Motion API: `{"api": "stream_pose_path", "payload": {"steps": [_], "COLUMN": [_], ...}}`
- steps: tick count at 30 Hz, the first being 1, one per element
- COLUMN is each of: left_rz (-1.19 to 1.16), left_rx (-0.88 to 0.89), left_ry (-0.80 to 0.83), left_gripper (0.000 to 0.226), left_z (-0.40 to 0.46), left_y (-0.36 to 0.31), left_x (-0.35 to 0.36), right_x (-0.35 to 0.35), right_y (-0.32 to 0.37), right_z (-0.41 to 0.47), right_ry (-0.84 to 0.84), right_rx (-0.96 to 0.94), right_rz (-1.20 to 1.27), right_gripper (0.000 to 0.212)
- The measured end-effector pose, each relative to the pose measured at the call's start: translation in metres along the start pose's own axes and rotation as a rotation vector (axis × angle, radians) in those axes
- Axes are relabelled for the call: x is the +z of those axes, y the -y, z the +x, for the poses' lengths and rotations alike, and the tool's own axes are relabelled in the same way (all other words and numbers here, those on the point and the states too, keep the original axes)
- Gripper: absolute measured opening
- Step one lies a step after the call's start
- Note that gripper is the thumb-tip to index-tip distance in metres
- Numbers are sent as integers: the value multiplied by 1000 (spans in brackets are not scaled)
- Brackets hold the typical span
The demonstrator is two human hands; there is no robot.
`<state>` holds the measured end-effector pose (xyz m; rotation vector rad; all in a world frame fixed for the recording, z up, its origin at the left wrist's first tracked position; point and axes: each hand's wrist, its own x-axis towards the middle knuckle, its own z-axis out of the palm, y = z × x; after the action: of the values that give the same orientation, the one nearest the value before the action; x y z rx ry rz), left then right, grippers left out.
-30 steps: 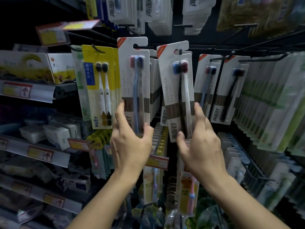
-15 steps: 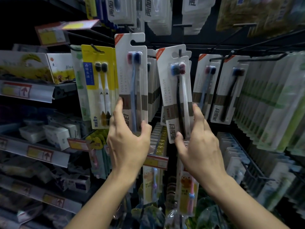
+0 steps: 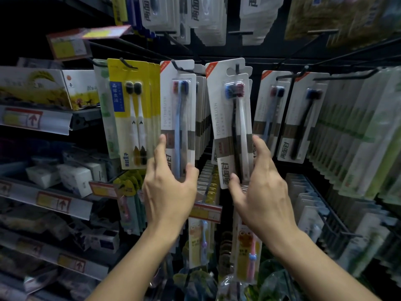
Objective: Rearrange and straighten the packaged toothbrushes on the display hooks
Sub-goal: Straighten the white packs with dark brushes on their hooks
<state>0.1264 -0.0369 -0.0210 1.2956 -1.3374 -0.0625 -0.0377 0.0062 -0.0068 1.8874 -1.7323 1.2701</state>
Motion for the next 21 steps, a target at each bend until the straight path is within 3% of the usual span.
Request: {"api": "stream_pose_path", "payload": {"steps": [13,21], "left_rz": [42,75], "left_rx": [8,-3], "left_ry": [84,154], "left_gripper": [76,77], "left_z": [19,40], "left_y": [1,6], "left_x": [8,24], "right_x": [4,8], "right_y": [3,3], "right_z": [10,25], "right_ry": [30,149], "right_rx": [16,70], "right_rz": [-3,-13], "right_gripper": [79,82]}}
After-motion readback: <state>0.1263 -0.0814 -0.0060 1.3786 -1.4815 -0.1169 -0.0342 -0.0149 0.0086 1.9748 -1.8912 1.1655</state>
